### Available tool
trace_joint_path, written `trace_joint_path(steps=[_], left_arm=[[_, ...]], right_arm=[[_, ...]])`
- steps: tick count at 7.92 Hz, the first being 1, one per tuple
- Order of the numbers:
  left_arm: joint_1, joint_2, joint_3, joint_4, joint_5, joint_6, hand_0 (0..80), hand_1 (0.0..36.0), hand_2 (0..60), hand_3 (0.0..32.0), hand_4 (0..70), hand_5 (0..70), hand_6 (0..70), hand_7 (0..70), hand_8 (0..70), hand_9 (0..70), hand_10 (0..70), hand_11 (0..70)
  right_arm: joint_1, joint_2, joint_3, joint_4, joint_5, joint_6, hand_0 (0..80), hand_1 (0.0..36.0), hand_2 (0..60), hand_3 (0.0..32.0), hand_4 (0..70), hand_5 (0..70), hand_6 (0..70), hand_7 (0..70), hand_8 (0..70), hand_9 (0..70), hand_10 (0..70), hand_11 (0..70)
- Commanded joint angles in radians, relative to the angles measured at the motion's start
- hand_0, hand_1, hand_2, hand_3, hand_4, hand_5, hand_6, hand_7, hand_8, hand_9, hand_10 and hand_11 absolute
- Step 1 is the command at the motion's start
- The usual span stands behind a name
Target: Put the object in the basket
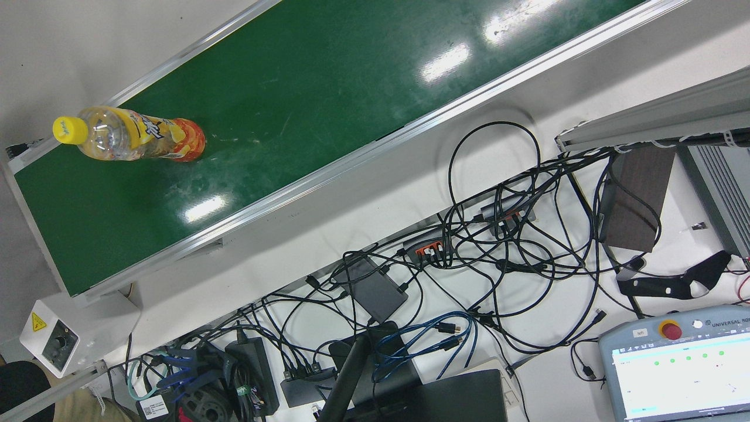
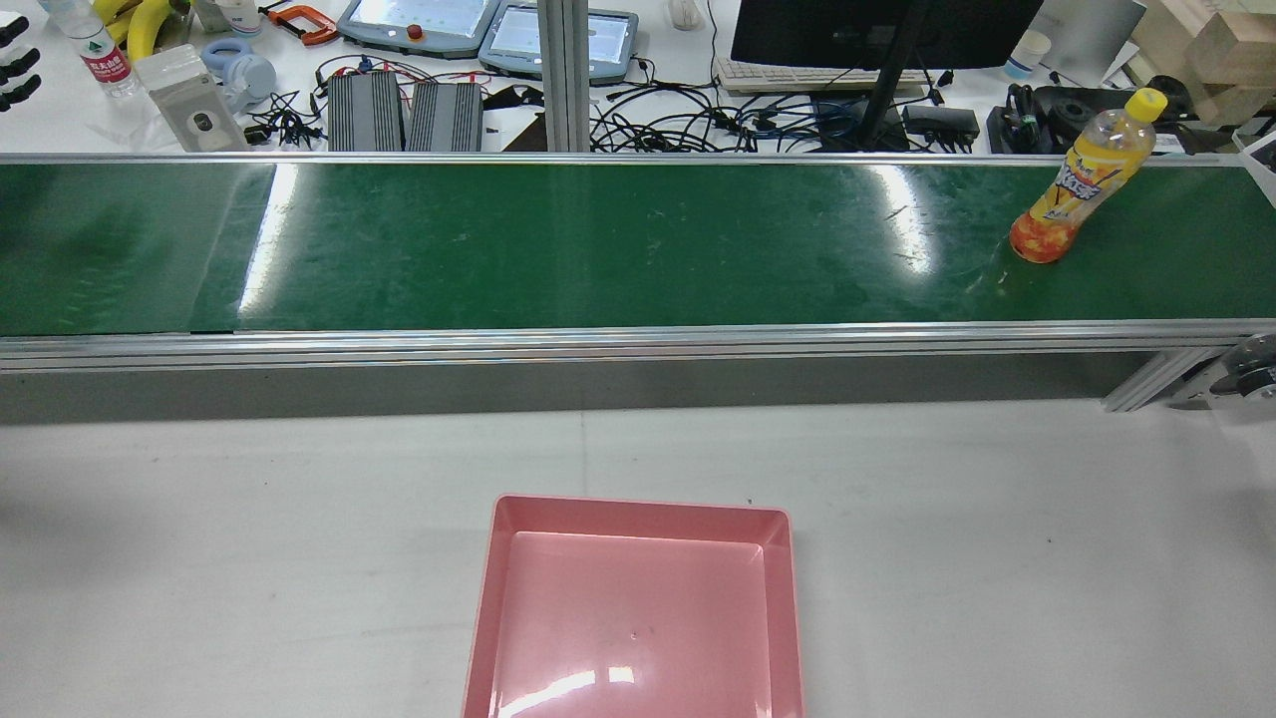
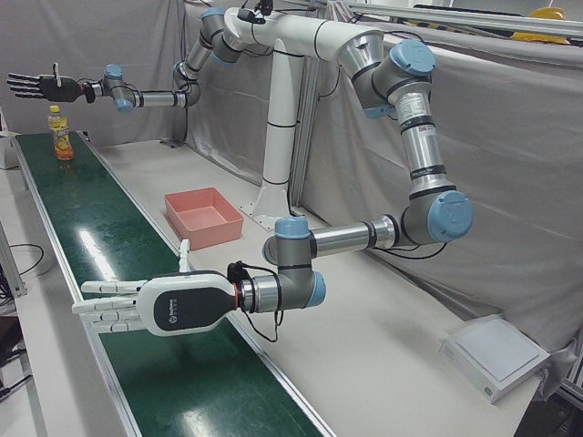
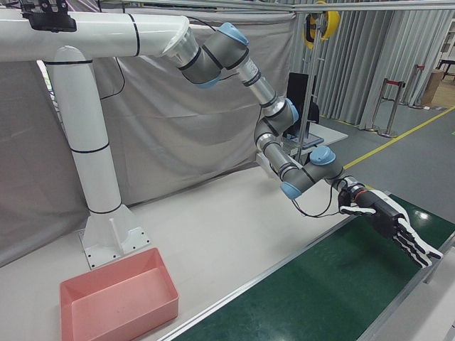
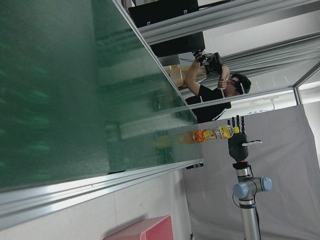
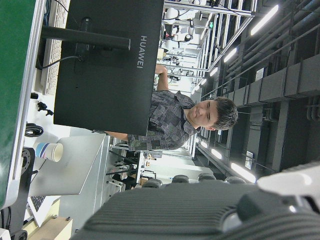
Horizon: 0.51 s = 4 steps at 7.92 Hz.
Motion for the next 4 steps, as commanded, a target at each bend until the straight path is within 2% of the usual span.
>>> trace_joint_path(steps=[1, 4], left_arm=[[0.0, 0.0, -0.002, -0.001, 0.0, 0.0, 46.7, 2.1, 0.0, 0.0, 13.9, 7.2, 0.0, 0.0, 4.9, 8.6, 4.9, 7.8], [-0.009, 0.0, -0.023, -0.001, 0.0, 0.0, 46.8, 2.1, 0.0, 0.0, 14.3, 8.1, 0.0, 0.0, 5.3, 8.8, 4.8, 7.5]], right_arm=[[-0.001, -0.001, -0.002, 0.0, 0.0, 0.0, 0.0, 0.0, 0.0, 0.0, 0.0, 0.0, 0.0, 0.0, 0.0, 0.0, 0.0, 0.0], [-0.001, -0.001, -0.002, 0.0, 0.0, 0.0, 0.0, 0.0, 0.0, 0.0, 0.0, 0.0, 0.0, 0.0, 0.0, 0.0, 0.0, 0.0]])
